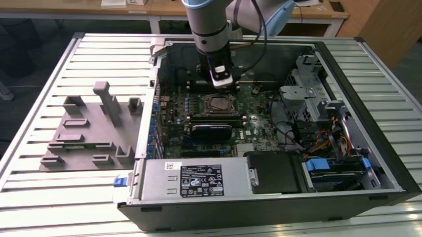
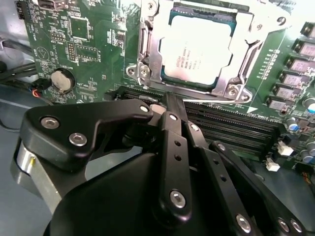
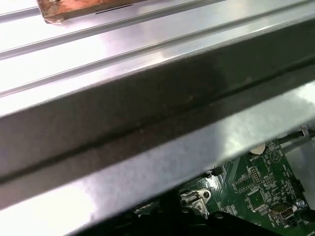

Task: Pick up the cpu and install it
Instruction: 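Install the first cpu locking lever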

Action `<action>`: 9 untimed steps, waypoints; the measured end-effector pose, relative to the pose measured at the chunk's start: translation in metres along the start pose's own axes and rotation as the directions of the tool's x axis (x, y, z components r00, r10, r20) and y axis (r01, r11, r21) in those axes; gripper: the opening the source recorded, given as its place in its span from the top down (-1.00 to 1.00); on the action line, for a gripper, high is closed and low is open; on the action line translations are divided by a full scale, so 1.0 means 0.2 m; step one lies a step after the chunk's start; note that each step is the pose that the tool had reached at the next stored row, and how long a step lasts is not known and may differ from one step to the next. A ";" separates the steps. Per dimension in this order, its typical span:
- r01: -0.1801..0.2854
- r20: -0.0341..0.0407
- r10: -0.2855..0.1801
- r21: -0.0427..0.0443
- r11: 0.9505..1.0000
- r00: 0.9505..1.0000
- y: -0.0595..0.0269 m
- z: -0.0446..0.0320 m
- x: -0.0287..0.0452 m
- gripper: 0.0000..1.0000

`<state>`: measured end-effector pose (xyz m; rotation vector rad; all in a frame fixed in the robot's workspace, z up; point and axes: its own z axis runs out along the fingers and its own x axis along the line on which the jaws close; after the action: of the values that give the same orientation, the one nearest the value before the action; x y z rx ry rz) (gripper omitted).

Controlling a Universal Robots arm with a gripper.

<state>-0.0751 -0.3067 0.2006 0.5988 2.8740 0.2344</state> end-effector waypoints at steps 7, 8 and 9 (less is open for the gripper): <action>-0.020 0.004 0.020 0.003 1.000 1.000 0.010 0.009 0.007 0.79; -0.023 0.005 0.023 0.004 1.000 1.000 0.011 0.011 0.007 0.79; -0.024 0.005 0.024 0.004 1.000 1.000 0.012 0.012 0.009 0.79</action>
<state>-0.0751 -0.3036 0.1985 0.6344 2.8646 0.2307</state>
